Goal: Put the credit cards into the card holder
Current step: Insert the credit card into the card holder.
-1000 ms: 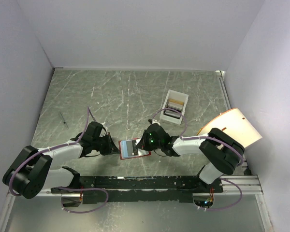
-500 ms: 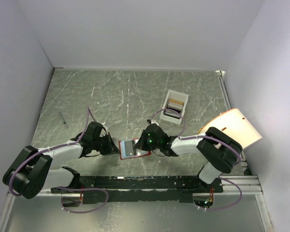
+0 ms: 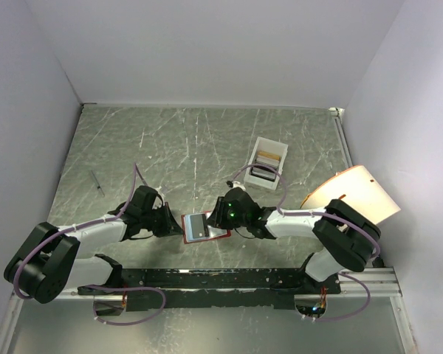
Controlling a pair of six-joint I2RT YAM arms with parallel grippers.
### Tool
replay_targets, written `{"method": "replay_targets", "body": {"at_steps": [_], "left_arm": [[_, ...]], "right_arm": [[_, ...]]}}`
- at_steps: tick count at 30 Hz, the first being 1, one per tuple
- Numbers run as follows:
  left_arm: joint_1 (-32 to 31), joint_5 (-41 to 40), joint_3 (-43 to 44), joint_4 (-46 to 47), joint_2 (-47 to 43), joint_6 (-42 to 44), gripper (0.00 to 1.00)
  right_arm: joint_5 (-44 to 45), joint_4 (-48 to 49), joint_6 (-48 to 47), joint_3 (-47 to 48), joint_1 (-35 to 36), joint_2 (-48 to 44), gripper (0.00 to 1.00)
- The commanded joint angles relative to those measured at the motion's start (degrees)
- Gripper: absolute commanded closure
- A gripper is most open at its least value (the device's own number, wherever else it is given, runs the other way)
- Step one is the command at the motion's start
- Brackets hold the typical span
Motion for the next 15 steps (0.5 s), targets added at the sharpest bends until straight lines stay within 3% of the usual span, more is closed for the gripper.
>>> {"method": "replay_targets", "body": {"at_steps": [1, 15], "left_arm": [[-0.13, 0.62, 0.81, 1.05, 0.01, 0.27, 0.93], [-0.2, -0.05, 2.32, 0.1, 0.59, 1.02, 0.93]], "right_arm": [[-0.95, 0.27, -1.23, 1.13, 0.23, 0.68, 0.74], [-4.68, 3.65, -0.8, 2.59, 0.44, 5.07, 0.78]]}}
